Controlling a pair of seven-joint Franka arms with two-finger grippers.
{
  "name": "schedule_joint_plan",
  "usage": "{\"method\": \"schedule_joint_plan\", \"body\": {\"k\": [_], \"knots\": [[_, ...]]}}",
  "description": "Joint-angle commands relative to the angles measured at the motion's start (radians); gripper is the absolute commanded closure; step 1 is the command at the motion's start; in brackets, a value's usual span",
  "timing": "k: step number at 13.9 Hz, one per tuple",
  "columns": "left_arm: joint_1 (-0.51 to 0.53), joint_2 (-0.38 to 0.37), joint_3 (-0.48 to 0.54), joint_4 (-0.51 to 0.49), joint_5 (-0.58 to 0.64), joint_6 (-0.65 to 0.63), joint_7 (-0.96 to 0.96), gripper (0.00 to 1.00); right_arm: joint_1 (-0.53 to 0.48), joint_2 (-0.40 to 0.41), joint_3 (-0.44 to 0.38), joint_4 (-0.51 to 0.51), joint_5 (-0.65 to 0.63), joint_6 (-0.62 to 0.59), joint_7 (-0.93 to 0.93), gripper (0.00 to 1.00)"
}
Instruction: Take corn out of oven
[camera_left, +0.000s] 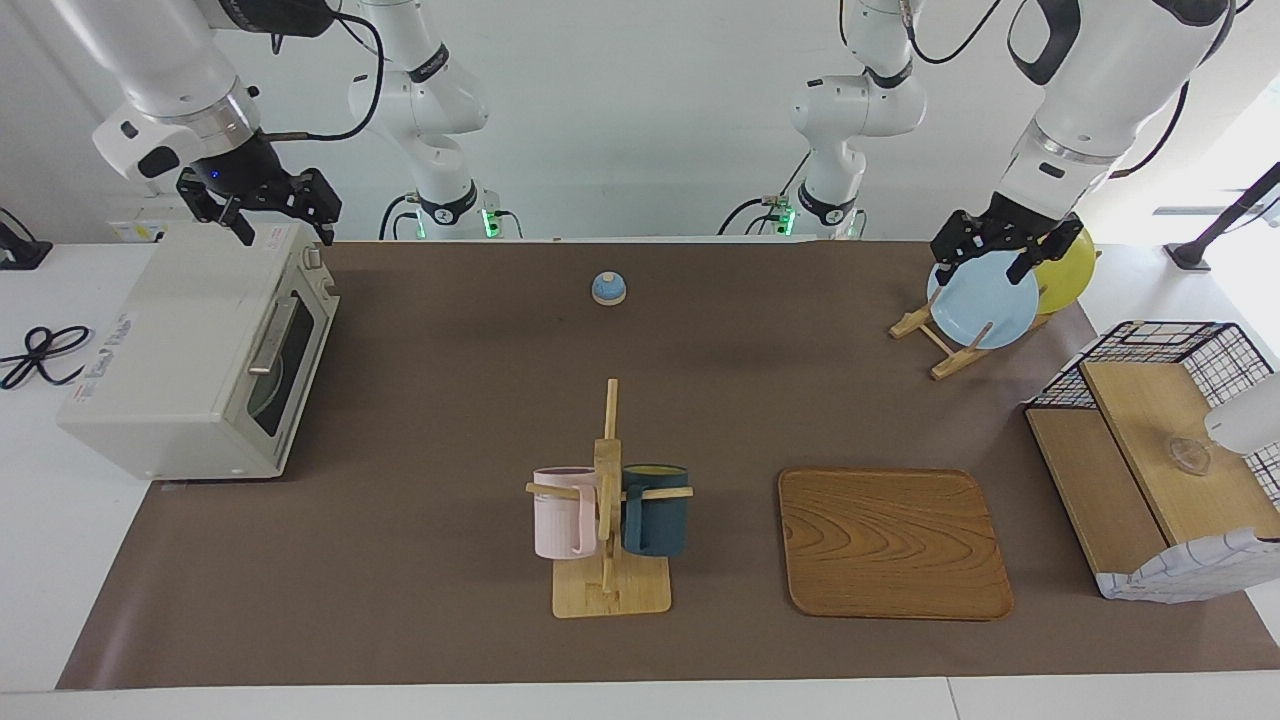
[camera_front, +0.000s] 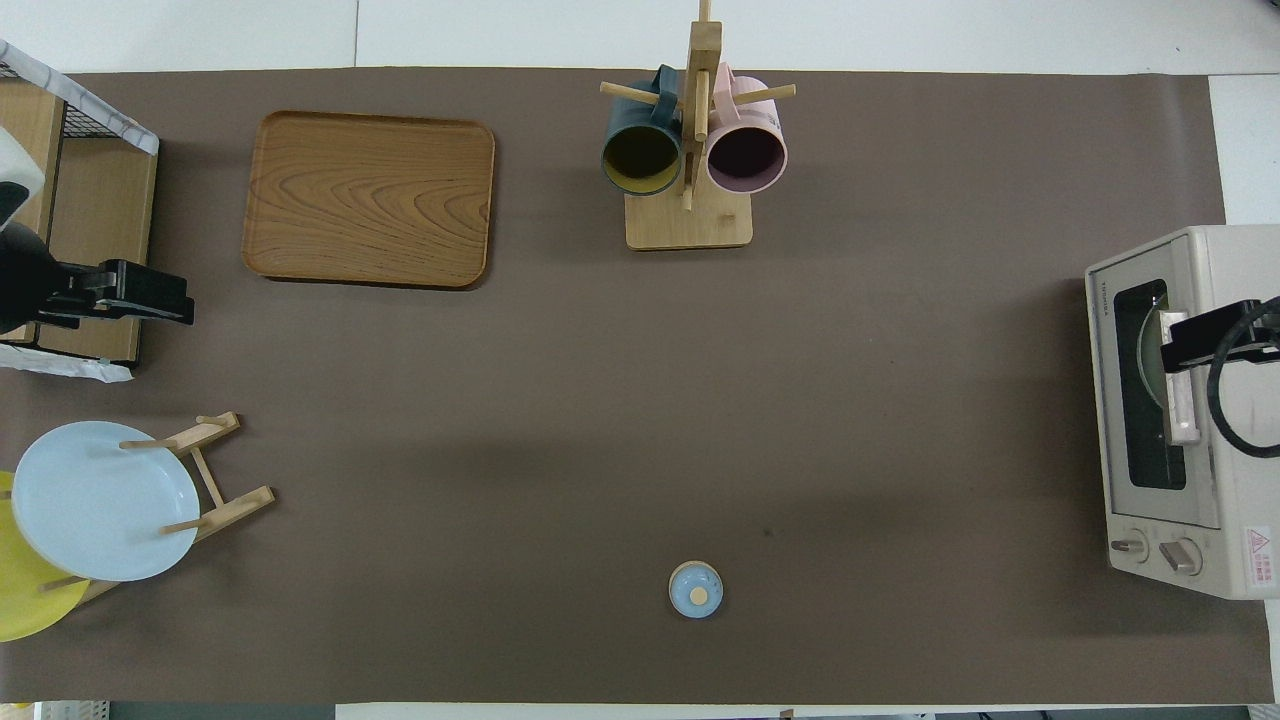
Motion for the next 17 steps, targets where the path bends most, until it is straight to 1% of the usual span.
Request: {"method": "schedule_joint_plan", "body": {"k": [1, 3, 4, 6, 7, 8, 9, 10, 11, 15, 17], "knots": [[0.010, -0.015, -0.007, -0.010, 0.021, 0.000, 0.003, 0.00, -0.016, 0.000, 0.008, 0.000, 0.017, 0.003, 0.027, 0.00], [0.010, -0.015, -0.007, -0.010, 0.021, 0.000, 0.003, 0.00, -0.028, -0.001, 0.005, 0.000, 0.023, 0.000, 0.023, 0.00], [0.010, -0.015, -0.007, -0.009, 0.021, 0.000, 0.003, 0.00, -0.028, -0.001, 0.005, 0.000, 0.023, -0.024, 0.017, 0.00], [0.010, -0.015, -0.007, -0.009, 0.021, 0.000, 0.003, 0.00, -0.028, -0.004, 0.000, -0.011, 0.023, -0.014, -0.023, 0.00], [0.010, -0.015, -0.007, -0.009, 0.021, 0.000, 0.003, 0.00, -0.026, -0.010, 0.000, -0.032, 0.023, 0.005, -0.039, 0.00], [0.010, -0.015, -0.007, -0.010, 0.021, 0.000, 0.003, 0.00, -0.023, -0.013, -0.001, -0.046, 0.023, 0.031, -0.042, 0.17], [0.010, -0.015, -0.007, -0.009, 0.021, 0.000, 0.003, 0.00, -0.025, -0.013, -0.001, -0.050, 0.020, 0.040, -0.045, 0.54], [0.010, -0.015, -0.007, -0.010, 0.021, 0.000, 0.003, 0.00, -0.023, -0.015, -0.001, -0.072, 0.010, 0.046, -0.055, 0.77], [0.010, -0.015, -0.007, -0.009, 0.021, 0.000, 0.003, 0.00, -0.023, -0.025, -0.001, -0.101, 0.007, 0.078, -0.068, 1.00], [0.010, -0.015, -0.007, -0.009, 0.021, 0.000, 0.003, 0.00, -0.025, -0.038, -0.003, -0.216, -0.010, 0.221, -0.158, 1.00], [0.010, -0.015, -0.007, -0.009, 0.021, 0.000, 0.003, 0.00, -0.025, -0.061, -0.003, -0.297, -0.079, 0.282, -0.196, 1.00]]}}
